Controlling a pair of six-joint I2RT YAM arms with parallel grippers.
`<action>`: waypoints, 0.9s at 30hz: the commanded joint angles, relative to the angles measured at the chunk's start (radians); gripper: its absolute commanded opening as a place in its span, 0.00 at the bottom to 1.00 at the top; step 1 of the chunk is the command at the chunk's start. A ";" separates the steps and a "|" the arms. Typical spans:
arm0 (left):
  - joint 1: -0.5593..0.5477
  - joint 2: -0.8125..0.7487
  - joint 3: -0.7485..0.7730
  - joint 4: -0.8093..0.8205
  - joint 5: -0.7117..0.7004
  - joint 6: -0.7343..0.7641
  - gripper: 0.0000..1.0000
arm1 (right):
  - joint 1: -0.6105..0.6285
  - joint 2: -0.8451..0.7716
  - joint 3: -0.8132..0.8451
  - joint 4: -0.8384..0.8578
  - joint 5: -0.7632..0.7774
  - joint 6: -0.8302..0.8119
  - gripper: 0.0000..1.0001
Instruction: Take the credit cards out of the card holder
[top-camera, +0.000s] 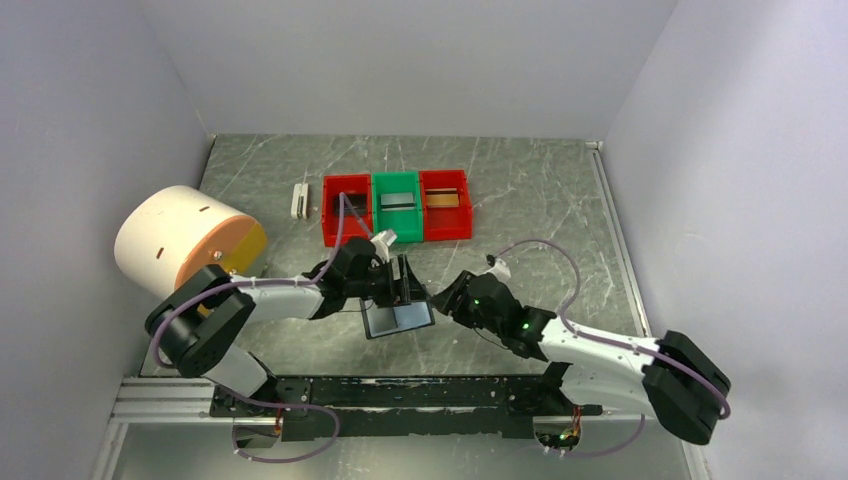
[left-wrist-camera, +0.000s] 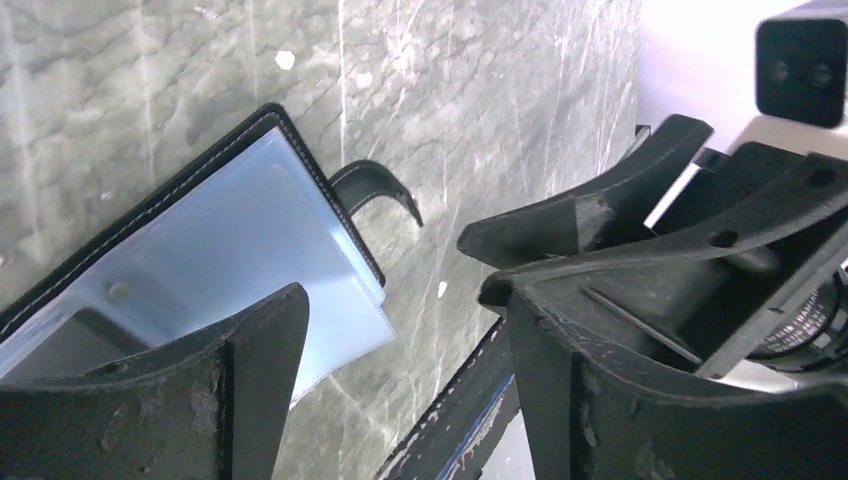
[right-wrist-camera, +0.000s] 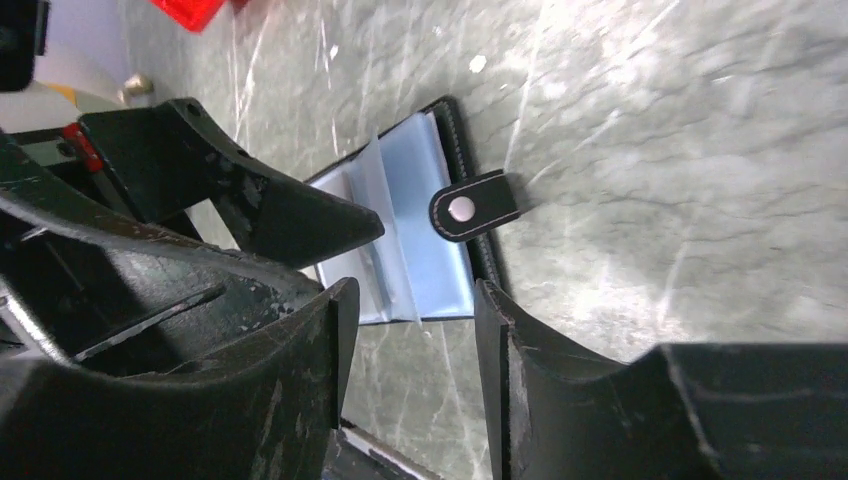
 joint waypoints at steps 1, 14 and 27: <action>-0.017 0.057 0.088 -0.013 0.025 0.032 0.78 | -0.005 -0.116 -0.030 -0.052 0.119 0.013 0.52; -0.020 -0.301 0.078 -0.438 -0.436 0.050 0.82 | 0.001 -0.075 0.032 0.060 0.029 -0.193 0.56; -0.018 -0.705 0.036 -0.962 -0.862 -0.150 0.86 | 0.233 0.387 0.446 -0.145 0.121 -0.403 0.60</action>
